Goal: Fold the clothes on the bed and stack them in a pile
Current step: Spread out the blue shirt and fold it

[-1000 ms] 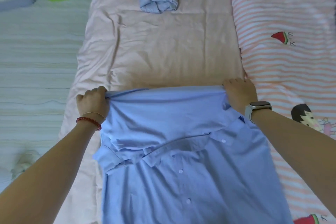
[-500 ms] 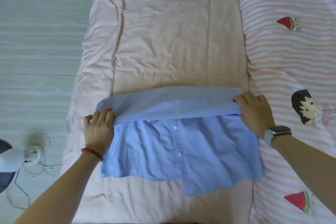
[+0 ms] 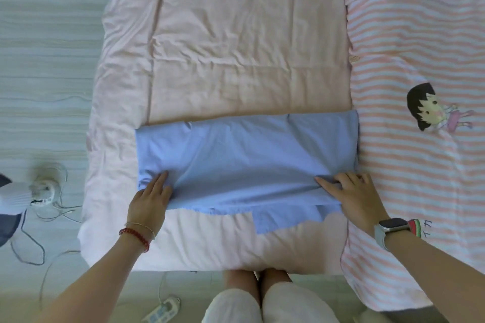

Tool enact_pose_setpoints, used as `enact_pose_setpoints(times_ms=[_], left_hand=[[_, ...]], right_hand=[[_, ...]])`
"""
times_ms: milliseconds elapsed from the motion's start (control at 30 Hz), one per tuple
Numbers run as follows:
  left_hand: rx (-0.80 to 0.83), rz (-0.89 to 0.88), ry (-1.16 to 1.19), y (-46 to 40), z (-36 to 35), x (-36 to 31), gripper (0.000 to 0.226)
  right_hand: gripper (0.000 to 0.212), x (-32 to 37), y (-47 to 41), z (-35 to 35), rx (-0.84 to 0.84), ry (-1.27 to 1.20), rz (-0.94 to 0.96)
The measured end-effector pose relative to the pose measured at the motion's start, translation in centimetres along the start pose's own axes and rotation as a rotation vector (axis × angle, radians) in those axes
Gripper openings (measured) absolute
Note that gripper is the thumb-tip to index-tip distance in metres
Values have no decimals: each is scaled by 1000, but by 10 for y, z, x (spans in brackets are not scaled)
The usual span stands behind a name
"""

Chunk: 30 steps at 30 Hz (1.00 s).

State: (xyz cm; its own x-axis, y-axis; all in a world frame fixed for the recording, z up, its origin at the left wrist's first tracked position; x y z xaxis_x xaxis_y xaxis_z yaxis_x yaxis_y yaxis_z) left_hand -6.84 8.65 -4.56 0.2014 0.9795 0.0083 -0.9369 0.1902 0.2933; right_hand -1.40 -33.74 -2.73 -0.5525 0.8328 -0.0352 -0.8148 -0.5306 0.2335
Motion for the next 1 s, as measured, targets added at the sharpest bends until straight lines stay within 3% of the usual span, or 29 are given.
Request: enact_pose_setpoints(times_ms=[133, 267, 333, 400, 433, 567, 667, 767, 900, 1000], left_hand=[[162, 120, 79, 8, -7, -5, 58], [363, 164, 169, 15, -18, -9, 43], [478, 231, 204, 15, -18, -8, 36], [425, 337, 298, 10, -10, -12, 31], [353, 386, 327, 5, -4, -14, 30], [-21, 352, 346, -27, 12, -20, 38], [-51, 327, 313, -63, 11, -13, 50], [26, 359, 294, -96, -3, 4, 48], [109, 362, 308, -113, -44, 28, 49], [44, 433, 335, -111, -60, 35, 53]], right_hand=[[84, 7, 12, -12, 38, -69, -36], [80, 19, 27, -24, 197, -106, -107], [63, 26, 28, -24, 325, -169, -195], [36, 34, 20, -19, 218, -197, -249], [32, 39, 12, -14, 126, -213, -257], [39, 61, -39, 3, -87, -272, -326], [52, 65, -88, -3, 3, -361, -453], [50, 50, -125, -25, 94, -519, -642], [50, 27, -136, -59, 260, -386, -594], [50, 1, -131, -70, 284, -335, -666]])
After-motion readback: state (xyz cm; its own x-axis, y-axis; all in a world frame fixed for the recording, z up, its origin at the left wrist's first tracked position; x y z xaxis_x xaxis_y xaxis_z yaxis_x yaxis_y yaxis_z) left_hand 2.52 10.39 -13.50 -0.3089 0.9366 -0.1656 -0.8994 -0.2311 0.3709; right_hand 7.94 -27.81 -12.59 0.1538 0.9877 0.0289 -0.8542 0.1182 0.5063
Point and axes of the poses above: each hand's wrist, its own y-axis away from the middle knuckle, its own z-axis out of the back of the hand, x = y × z, the point moved 1 cm from there along -y, towards the middle knuckle, and after that the axes turned 3 degrees about x, right-handed, at the moved point
